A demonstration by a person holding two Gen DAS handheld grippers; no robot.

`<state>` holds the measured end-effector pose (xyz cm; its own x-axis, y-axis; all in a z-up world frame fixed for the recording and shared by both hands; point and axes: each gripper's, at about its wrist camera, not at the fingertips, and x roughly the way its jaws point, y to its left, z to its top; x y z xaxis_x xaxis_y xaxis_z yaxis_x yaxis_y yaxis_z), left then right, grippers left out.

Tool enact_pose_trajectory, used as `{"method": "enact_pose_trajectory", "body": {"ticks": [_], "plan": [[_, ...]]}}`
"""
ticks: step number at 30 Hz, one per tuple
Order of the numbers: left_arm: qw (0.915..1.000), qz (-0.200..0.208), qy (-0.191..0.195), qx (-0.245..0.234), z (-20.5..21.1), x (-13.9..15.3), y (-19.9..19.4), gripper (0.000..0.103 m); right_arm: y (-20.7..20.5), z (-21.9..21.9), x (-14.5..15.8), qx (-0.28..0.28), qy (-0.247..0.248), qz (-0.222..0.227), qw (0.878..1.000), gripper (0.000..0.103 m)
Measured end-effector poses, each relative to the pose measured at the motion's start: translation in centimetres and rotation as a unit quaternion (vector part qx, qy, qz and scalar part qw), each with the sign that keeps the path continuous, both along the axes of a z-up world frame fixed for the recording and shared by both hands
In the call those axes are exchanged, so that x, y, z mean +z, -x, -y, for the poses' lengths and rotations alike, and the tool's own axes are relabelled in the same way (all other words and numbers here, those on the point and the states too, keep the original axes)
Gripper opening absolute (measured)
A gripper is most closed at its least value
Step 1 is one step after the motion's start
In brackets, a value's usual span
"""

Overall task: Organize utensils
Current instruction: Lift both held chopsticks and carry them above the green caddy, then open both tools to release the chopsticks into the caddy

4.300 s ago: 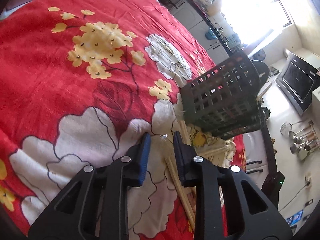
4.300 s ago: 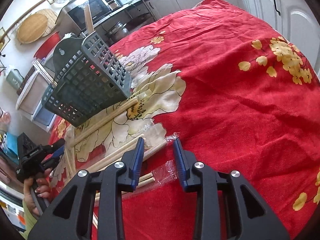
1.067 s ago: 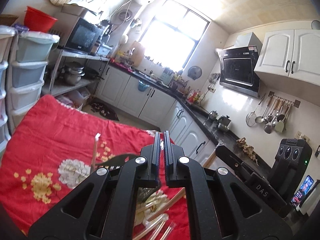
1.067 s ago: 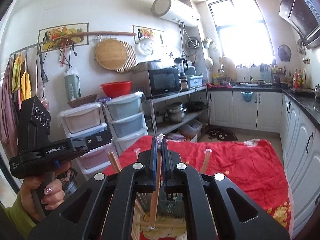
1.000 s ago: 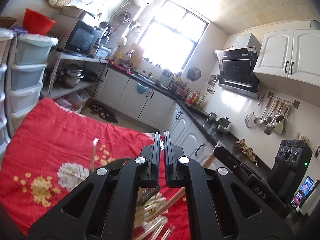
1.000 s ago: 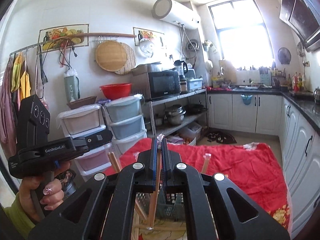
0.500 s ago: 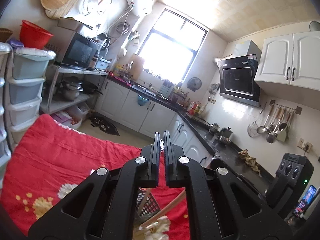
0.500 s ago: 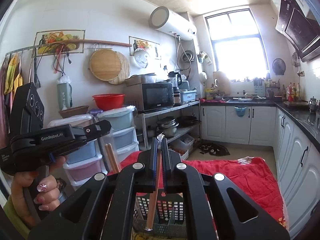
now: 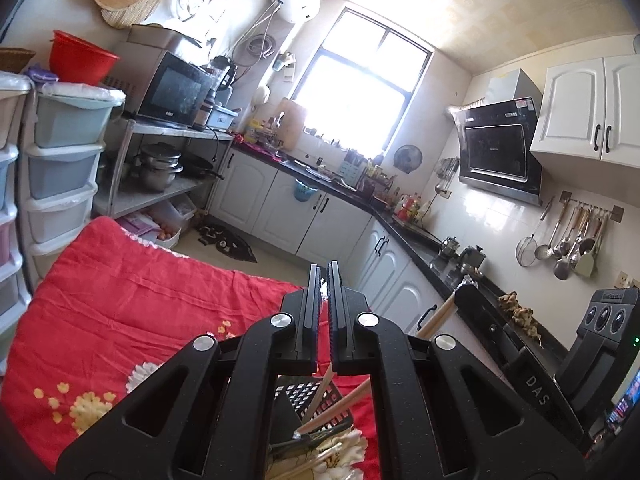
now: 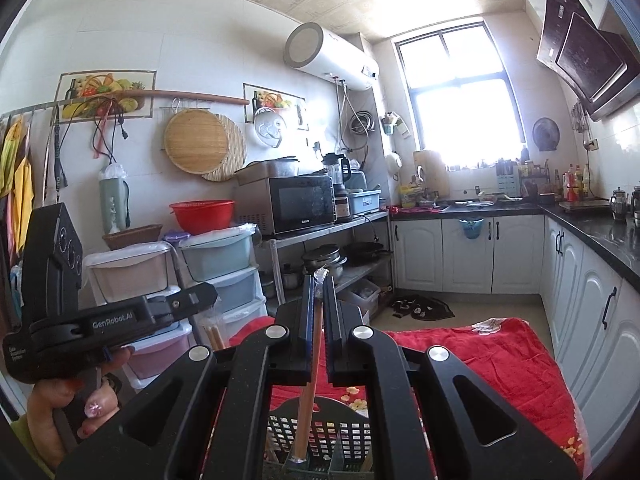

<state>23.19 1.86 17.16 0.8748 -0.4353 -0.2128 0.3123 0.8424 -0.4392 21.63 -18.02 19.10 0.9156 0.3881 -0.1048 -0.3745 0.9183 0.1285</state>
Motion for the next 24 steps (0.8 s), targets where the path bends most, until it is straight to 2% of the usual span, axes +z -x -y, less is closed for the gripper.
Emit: {"method": "enact_pose_trajectory", "body": {"ticks": [14,24], "plan": [[0.9994,-0.035,0.004,0.004,-0.8,-4.0,-1.0,0.002,-1.9,-0.9,-3.8,-0.022,0.003,-0.018,1.0,0.005],[0.9985,-0.042,-0.025,0.023,-0.7,-6.0,-0.7,0.002,-2.5,-0.4,-6.1,-0.025,-0.003,-0.052,0.998,0.005]]}}
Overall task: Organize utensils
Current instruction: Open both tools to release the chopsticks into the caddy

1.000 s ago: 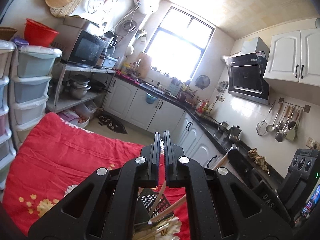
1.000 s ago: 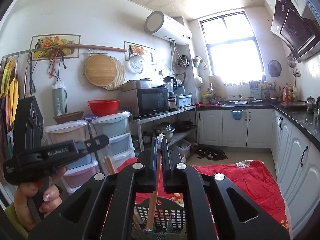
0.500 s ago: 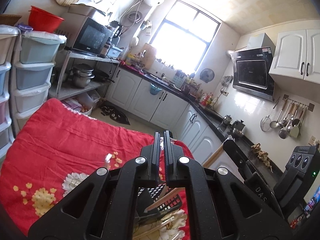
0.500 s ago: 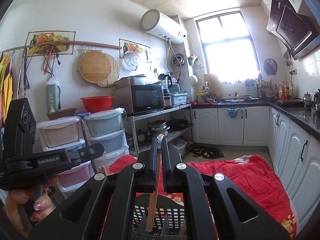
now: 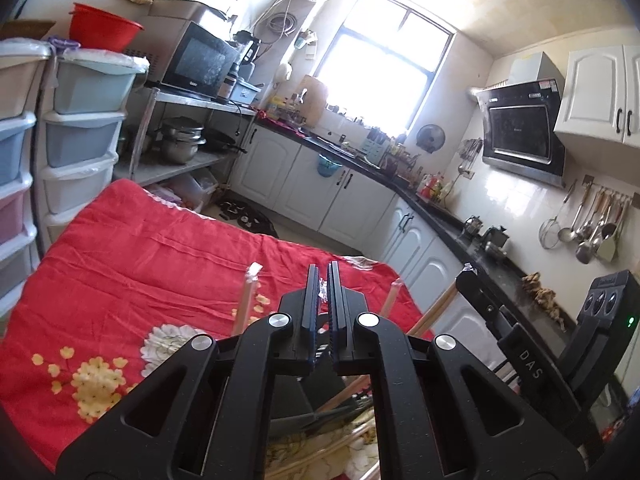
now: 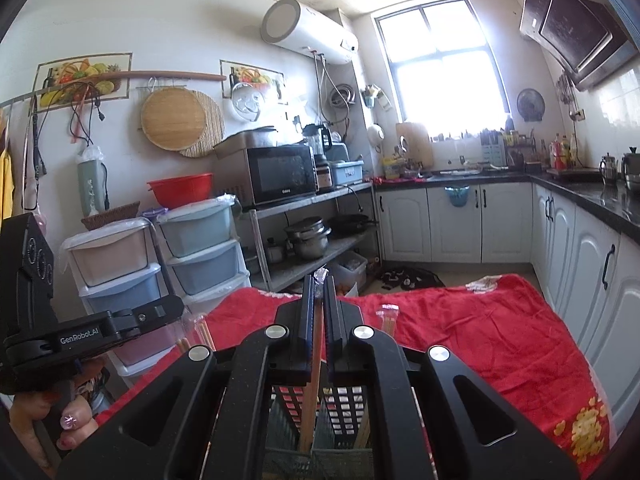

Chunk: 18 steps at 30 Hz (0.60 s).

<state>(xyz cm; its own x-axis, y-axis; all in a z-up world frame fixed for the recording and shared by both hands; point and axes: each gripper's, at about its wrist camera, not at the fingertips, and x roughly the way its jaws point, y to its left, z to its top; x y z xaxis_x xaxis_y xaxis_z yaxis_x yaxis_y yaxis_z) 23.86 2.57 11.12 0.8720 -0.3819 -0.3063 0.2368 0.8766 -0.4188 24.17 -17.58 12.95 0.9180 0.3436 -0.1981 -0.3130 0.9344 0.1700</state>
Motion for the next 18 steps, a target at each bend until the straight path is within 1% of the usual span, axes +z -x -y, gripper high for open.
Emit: {"method": "enact_pose_trajectory", "body": {"ticks": [6,7,8,10,11,12,13,14,16,17,18], "plan": [[0.9999,0.0,-0.012,0.009,-0.2,-0.4,0.3,0.002,-0.1,0.0,-0.7,0.001,0.002,-0.015,1.0,0.006],[0.9998,0.001,-0.014,0.012,-0.3,-0.4,0.4,0.002,-0.1,0.0,-0.8,0.001,0.003,-0.018,1.0,0.009],[0.9998,0.002,-0.014,0.012,-0.3,-0.4,0.5,0.002,-0.1,0.0,-0.9,0.0,0.003,-0.02,1.0,0.014],[0.9998,0.001,-0.017,0.013,-0.3,-0.4,0.7,0.002,0.1,0.1,-1.0,0.0,0.002,-0.023,1.0,0.021],[0.9998,0.002,-0.017,0.014,-0.4,-0.4,0.7,0.003,0.2,0.1,-1.1,-0.001,0.002,-0.023,1.0,0.023],[0.9997,0.001,-0.018,0.016,-0.5,-0.5,0.8,0.007,0.3,0.1,-1.1,-0.002,0.003,-0.024,1.0,0.024],[0.9997,0.001,-0.017,0.018,-0.6,-0.5,0.9,0.01,0.4,0.1,-1.2,-0.001,0.003,-0.026,1.0,0.027],[0.9997,0.0,-0.016,0.018,-0.6,-0.5,1.0,0.015,0.5,0.2,-1.3,-0.001,0.004,-0.027,1.0,0.03],[0.9997,-0.001,-0.013,0.02,-0.9,-0.6,1.2,0.017,0.7,0.3,-1.4,-0.001,0.006,-0.03,1.0,0.032],[0.9997,-0.001,-0.013,0.021,-1.0,-0.6,1.2,0.02,0.8,0.4,-1.6,-0.002,0.007,-0.033,0.999,0.034],[0.9997,-0.001,-0.012,0.022,-1.1,-0.6,1.4,0.027,0.9,0.5,-1.6,-0.003,0.008,-0.035,0.999,0.034]]}}
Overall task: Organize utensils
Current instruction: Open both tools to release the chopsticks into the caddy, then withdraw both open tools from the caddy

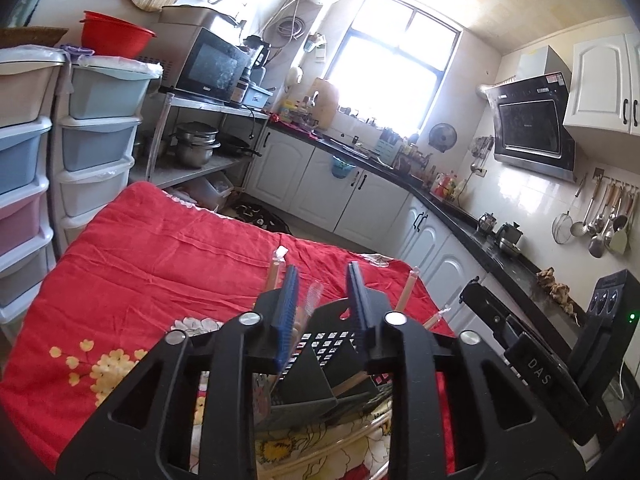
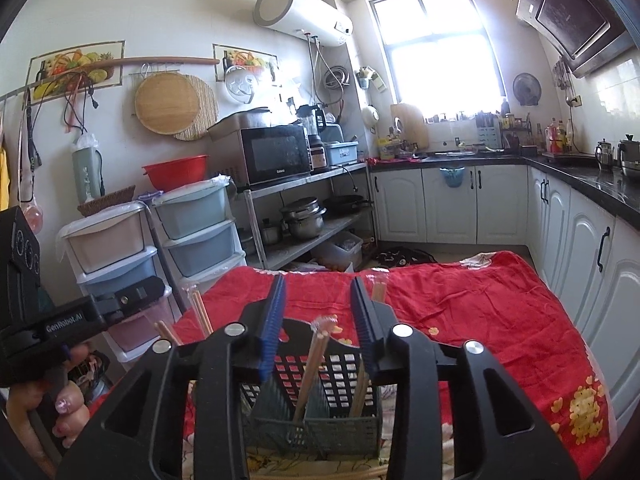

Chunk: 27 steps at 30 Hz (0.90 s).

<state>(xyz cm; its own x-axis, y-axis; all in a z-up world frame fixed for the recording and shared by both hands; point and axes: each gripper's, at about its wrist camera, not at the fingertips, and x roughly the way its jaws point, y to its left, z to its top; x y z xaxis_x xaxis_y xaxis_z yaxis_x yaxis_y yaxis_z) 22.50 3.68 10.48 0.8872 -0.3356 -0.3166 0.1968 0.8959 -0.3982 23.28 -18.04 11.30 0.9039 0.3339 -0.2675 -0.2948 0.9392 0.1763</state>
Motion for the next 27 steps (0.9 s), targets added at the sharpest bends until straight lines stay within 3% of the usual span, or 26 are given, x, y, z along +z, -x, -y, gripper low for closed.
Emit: {"method": "enact_pose_trajectory", "body": {"ticks": [2,7,18,21,27], "plan": [[1.0,0.0,0.003,0.001,-0.1,0.0,0.3,0.037,0.2,0.2,-0.2,0.0,0.001,-0.006,1.0,0.036],[1.0,-0.001,0.008,0.006,-0.7,-0.2,0.7,0.048,0.8,0.4,-0.6,-0.002,0.005,-0.013,1.0,0.038],[0.9996,0.02,0.006,0.017,-1.2,0.4,3.3,0.086,2.1,0.6,-0.8,0.001,0.012,-0.02,1.0,0.045],[0.9995,0.027,0.0,0.019,-1.1,0.6,4.1,0.092,2.5,0.6,-0.8,0.001,0.016,-0.018,1.0,0.047],[0.9995,0.024,-0.01,0.017,-0.8,0.3,5.1,0.092,3.4,0.7,-0.9,0.002,0.022,-0.015,1.0,0.053]]}}
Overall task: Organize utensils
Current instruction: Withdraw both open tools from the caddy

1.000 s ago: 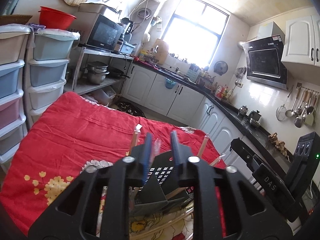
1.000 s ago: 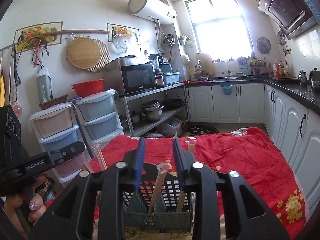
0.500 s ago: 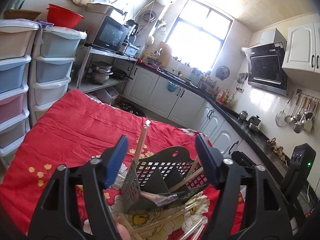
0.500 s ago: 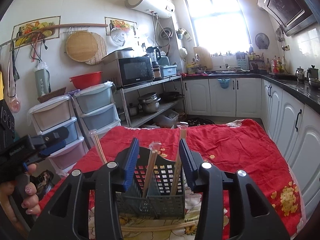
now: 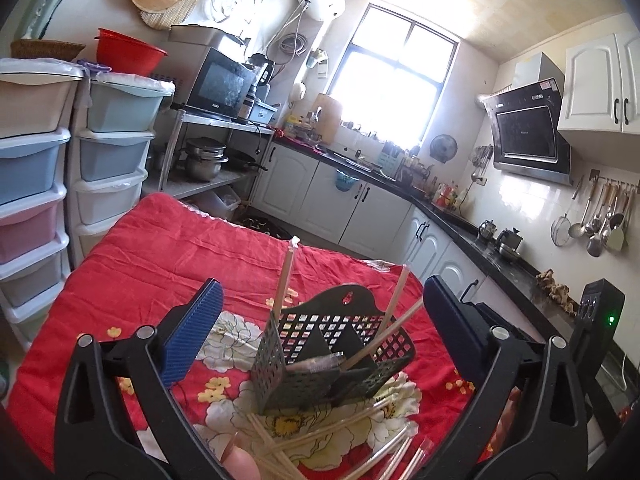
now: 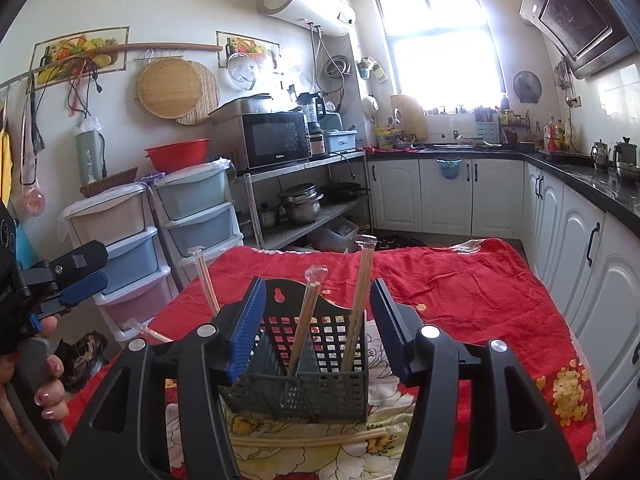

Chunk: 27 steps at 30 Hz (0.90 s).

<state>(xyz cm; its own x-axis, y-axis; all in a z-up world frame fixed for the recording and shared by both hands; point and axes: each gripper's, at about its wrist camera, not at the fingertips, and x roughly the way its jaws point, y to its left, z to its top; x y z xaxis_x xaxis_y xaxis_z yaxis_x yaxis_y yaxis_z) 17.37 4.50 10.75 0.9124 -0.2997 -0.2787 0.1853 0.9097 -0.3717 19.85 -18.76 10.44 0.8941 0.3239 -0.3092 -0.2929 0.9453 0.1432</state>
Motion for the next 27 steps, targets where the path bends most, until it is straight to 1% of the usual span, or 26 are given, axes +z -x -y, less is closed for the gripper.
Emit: {"method": "enact_pose_trajectory", "body": {"ticks": [4,15,22,27], "plan": [[1.0,-0.005,-0.006,0.002,0.0,-0.5,0.5,0.092,0.6,0.2,-0.1,0.0,0.003,0.0,1.0,0.055],[0.9997,-0.022,-0.007,0.004,0.1,-1.5,1.5,0.092,2.3,0.5,-0.1,0.009,0.005,-0.001,1.0,0.059],[0.9995,-0.03,-0.013,0.004,0.2,-2.0,2.1,0.092,3.4,0.2,-0.8,0.019,0.013,-0.011,1.0,0.06],[0.9989,-0.047,-0.009,0.001,0.1,-3.3,2.4,0.092,4.0,0.1,-1.3,0.028,0.015,-0.022,0.999,0.06]]}}
